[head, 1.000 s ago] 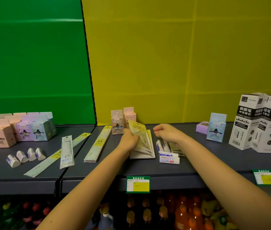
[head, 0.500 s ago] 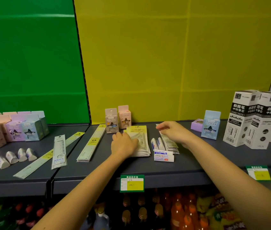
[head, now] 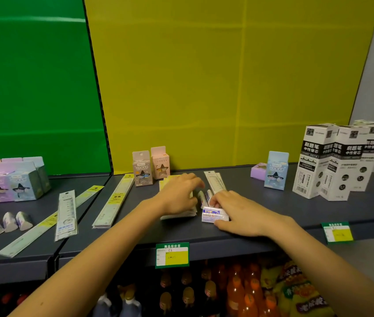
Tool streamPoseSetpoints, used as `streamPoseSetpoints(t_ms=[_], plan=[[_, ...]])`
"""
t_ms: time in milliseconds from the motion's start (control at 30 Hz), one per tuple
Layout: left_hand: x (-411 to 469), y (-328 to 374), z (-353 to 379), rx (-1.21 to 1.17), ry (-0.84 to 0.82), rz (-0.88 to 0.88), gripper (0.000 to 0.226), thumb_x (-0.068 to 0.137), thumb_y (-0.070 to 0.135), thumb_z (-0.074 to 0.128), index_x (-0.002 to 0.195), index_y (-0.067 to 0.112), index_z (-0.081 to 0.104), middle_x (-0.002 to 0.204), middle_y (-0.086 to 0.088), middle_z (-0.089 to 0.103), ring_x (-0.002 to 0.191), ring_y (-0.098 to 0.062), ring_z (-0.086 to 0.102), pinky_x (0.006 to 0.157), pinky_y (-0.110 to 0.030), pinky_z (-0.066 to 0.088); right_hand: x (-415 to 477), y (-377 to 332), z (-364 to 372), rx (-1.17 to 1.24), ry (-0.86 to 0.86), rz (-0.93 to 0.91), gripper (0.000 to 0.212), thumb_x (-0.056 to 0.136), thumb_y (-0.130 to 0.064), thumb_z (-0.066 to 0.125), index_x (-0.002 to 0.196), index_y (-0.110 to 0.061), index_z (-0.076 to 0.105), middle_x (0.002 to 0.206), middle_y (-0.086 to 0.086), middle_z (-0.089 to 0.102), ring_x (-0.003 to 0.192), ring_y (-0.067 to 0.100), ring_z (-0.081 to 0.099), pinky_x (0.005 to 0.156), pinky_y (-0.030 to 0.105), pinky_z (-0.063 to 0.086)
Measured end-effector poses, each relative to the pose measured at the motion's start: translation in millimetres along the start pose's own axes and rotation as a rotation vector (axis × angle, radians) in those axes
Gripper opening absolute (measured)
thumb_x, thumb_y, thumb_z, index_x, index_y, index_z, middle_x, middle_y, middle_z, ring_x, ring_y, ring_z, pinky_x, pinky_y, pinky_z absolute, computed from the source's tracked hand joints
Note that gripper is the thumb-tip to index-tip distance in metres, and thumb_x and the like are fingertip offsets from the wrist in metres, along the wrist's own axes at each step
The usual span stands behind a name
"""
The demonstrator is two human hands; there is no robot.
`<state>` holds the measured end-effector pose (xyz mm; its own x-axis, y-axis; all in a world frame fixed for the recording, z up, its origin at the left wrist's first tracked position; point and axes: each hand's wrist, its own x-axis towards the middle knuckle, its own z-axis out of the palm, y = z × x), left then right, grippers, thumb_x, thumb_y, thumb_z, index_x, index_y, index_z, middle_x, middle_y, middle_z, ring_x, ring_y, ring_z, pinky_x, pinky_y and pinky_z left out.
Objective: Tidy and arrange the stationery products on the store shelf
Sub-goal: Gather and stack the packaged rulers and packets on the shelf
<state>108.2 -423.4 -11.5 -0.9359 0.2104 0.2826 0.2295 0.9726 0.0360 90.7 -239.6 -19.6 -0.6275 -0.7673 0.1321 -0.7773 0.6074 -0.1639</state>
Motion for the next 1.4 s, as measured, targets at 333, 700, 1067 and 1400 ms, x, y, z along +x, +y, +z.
streamPoseSetpoints(t_ms=[333,700,1067,1400], plan=[[24,15,4,-0.104,-0.335,0.017,0.057,0.082,0.009,0.058,0.135,0.012,0.038,0.138,-0.011,0.039,0.121,-0.027,0.045,0.099,-0.036,0.04,-3,1,-6,-0.105,-0.104,0.072,0.041,0.082,-0.038,0.053,0.117,-0.017,0.045,0.122,0.006,0.046,0.109,0.021,0.045,0.083,0.034,0.04],[38,18,0,0.055,-0.359,0.093,0.049,0.078,0.005,0.062,0.124,0.013,0.05,0.13,-0.01,0.049,0.115,-0.026,0.049,0.088,-0.033,0.042,-16,18,-13,-0.161,-0.136,0.092,0.046,0.084,-0.044,0.051,0.119,-0.016,0.044,0.118,0.005,0.048,0.1,0.019,0.045,0.083,0.034,0.04],[46,24,-1,0.18,-0.443,0.107,0.052,0.072,0.034,0.07,0.115,0.016,0.048,0.119,-0.008,0.051,0.101,-0.023,0.048,0.082,-0.034,0.042,-18,25,-13,-0.218,-0.154,0.129,0.038,0.089,-0.04,0.044,0.115,-0.012,0.044,0.118,0.01,0.054,0.102,0.026,0.052,0.078,0.037,0.04],[42,25,6,0.111,-0.478,0.08,0.031,0.086,0.032,0.052,0.108,0.01,0.052,0.109,-0.015,0.056,0.097,-0.028,0.052,0.081,-0.038,0.041,-17,36,-16,-0.109,-0.14,0.177,0.038,0.092,-0.036,0.04,0.123,-0.014,0.038,0.12,0.014,0.054,0.088,0.025,0.044,0.074,0.036,0.038]])
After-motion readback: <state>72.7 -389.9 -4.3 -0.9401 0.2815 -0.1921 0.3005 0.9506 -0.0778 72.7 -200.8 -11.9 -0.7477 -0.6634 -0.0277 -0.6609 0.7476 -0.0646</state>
